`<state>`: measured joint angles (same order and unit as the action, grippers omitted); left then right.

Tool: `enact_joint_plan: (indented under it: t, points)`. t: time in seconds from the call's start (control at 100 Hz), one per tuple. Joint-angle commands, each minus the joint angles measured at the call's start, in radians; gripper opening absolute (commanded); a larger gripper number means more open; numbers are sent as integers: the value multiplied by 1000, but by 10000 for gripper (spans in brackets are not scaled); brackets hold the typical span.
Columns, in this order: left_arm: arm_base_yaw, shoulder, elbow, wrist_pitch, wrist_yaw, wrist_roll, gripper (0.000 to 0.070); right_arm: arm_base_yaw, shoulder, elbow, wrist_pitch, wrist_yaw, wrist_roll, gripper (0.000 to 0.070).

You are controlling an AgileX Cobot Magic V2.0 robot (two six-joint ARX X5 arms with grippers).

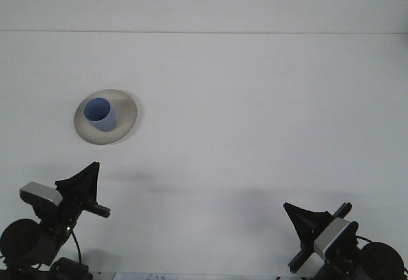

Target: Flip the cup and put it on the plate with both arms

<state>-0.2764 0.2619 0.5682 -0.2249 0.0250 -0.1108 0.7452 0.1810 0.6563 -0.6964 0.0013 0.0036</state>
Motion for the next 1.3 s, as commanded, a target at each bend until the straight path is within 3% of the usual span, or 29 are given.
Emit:
enact_joint_plan:
  t: [0.0, 0.17, 0.46, 0.62, 1.29]
  points:
    - [39, -45, -100, 80, -44, 108, 16, 8, 3, 4, 12, -1, 3, 7]
    - [154, -184, -348, 167, -148, 127, 16, 8, 3, 4, 12, -1, 3, 7]
    - [214, -257, -536, 177, -149, 137, 16, 8, 3, 4, 13, -1, 3, 7]
    - [214, -259, -555, 250, -147, 135, 16, 8, 3, 4, 13, -1, 3, 7]
    - [214, -259, -554, 251, -146, 132, 16, 8, 3, 4, 13, -1, 3, 7]
